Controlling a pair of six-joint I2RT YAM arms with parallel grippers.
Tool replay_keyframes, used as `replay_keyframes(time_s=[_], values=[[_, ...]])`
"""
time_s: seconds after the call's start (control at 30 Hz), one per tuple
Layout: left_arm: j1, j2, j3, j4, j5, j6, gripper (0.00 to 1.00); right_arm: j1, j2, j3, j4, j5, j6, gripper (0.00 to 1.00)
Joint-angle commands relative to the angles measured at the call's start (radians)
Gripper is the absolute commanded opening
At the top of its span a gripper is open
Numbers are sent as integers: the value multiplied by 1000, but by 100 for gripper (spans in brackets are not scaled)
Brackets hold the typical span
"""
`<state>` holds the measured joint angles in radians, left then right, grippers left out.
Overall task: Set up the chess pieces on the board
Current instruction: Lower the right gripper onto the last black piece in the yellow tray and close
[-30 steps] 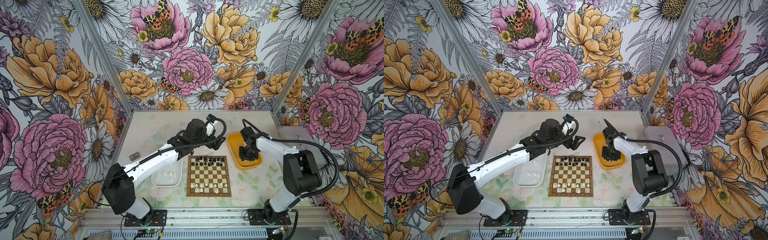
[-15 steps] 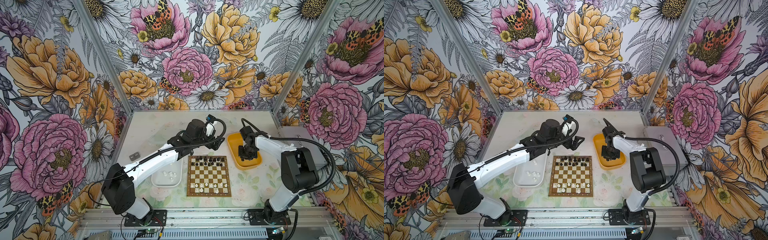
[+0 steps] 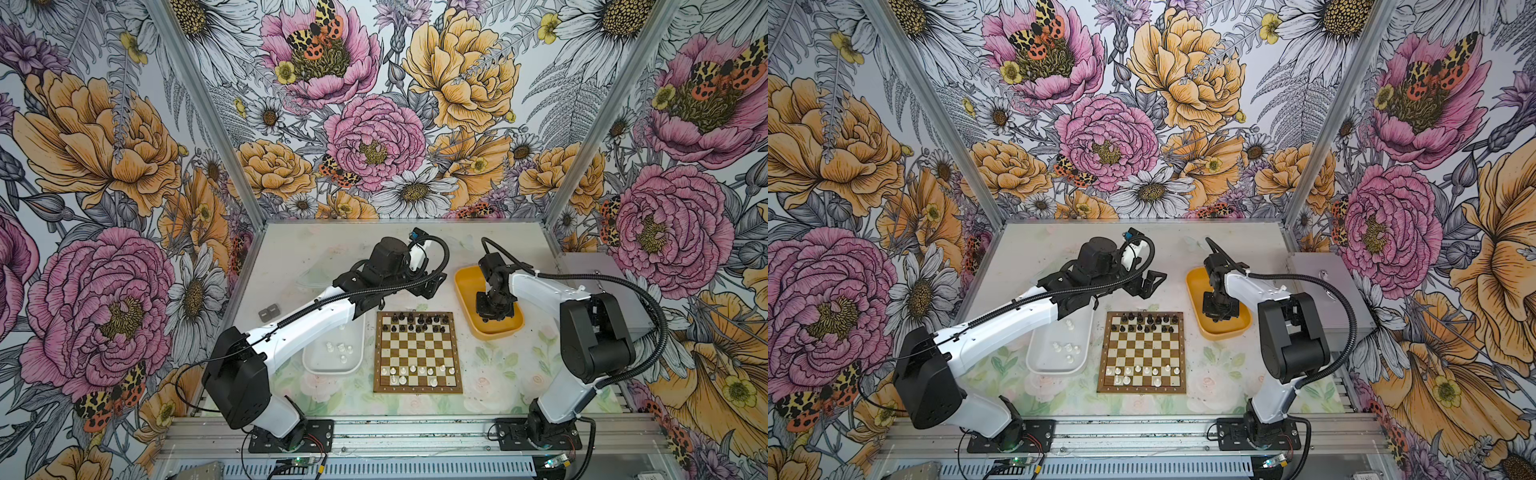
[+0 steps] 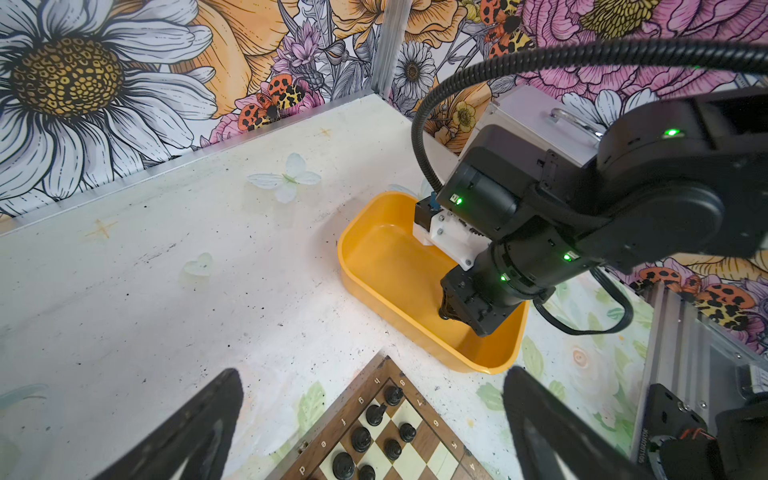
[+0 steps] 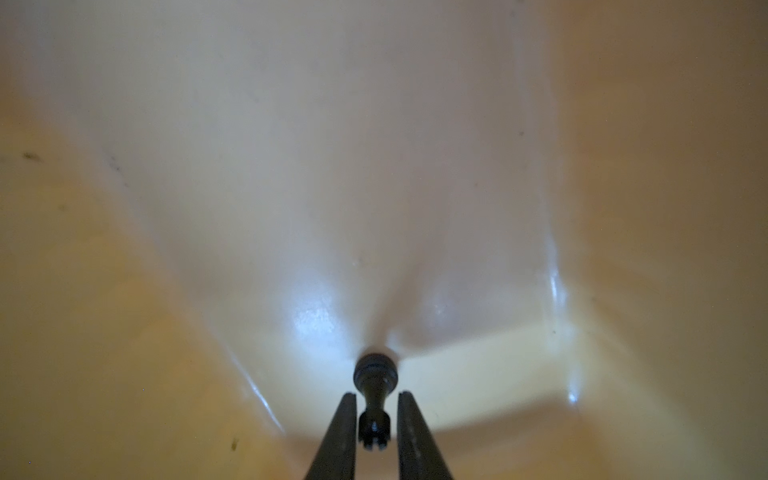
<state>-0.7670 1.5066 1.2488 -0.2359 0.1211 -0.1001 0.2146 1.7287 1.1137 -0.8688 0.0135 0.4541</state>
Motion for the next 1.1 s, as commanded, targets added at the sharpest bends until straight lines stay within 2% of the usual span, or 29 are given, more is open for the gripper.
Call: replay_keyframes(time_s=[0.0, 1.07], values=[[14, -39, -15, -4, -1, 15, 99, -6, 12, 30, 21, -1, -2, 20], [29, -65, -23, -19, -21, 25, 99, -6, 25, 58, 15, -15, -15, 11]])
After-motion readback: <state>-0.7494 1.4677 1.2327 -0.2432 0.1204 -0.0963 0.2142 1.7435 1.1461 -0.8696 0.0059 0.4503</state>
